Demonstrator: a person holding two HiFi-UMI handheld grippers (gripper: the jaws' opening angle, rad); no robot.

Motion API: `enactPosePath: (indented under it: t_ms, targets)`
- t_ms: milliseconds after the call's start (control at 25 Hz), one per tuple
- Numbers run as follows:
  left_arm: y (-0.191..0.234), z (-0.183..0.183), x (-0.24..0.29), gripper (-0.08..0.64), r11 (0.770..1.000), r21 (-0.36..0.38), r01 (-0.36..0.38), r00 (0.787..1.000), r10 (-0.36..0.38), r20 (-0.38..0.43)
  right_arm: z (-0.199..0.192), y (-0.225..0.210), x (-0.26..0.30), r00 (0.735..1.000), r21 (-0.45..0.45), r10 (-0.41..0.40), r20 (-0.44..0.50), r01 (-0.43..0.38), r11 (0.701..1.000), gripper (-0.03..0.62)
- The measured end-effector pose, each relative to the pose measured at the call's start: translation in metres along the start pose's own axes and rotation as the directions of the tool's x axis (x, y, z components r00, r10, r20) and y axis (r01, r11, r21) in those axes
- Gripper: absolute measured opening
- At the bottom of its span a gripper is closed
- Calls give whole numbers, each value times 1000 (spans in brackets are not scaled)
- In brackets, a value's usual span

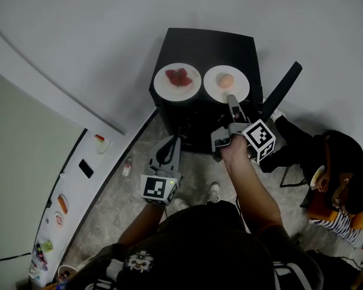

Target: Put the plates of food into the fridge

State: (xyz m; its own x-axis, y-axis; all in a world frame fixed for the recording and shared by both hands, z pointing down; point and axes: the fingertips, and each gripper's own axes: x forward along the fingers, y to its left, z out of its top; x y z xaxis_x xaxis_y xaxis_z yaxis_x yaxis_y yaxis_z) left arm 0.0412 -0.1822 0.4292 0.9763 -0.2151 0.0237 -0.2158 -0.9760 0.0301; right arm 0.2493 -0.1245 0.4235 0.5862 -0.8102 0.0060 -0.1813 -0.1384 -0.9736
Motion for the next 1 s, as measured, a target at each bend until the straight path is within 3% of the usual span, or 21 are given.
enactPosePath:
  t_ms: [200,1000]
  targets:
    - [2,2,-2,23,1000,-3,-4,1000,4,-3,1,-1,1,1000,22,1,26,-1,1000,70]
    - [10,-6,4,23,1000,-16,-3,1000,2,-20,-1,-6,-14,999,55,33,32,-35,998,37]
